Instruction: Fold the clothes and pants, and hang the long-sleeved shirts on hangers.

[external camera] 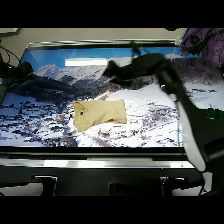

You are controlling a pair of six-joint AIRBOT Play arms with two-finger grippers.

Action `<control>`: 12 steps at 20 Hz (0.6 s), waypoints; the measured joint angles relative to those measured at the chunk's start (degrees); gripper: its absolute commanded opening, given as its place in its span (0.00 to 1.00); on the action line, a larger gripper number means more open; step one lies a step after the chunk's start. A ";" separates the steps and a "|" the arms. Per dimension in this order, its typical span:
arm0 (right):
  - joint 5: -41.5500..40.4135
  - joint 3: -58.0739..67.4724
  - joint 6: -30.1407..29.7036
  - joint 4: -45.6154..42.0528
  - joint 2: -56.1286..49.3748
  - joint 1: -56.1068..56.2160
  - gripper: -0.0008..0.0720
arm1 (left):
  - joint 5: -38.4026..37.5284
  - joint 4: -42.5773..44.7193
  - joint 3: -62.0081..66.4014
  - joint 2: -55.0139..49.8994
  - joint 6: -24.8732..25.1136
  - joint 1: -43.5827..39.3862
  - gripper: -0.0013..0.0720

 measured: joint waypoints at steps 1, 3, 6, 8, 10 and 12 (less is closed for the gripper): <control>-3.15 -0.24 -2.34 -0.15 0.55 -4.20 0.76 | 0.00 0.00 0.00 0.00 0.00 0.00 0.04; -8.24 -2.29 -6.86 -0.20 1.01 -12.46 0.76 | 0.00 0.00 0.00 0.00 0.00 0.02 0.04; -11.72 -9.14 -12.92 1.49 0.28 -20.70 0.76 | 0.00 0.00 0.00 0.00 0.00 0.02 0.04; -11.72 -14.60 -16.79 3.41 -1.42 -22.67 0.76 | 0.00 0.00 0.00 0.00 0.00 0.02 0.04; -10.95 -19.43 -20.50 6.14 -3.78 -22.36 0.76 | 0.00 0.00 0.00 0.00 0.00 0.02 0.04; -8.96 -22.45 -23.67 8.94 -6.47 -20.50 0.75 | 0.00 0.00 0.00 0.00 0.00 0.02 0.04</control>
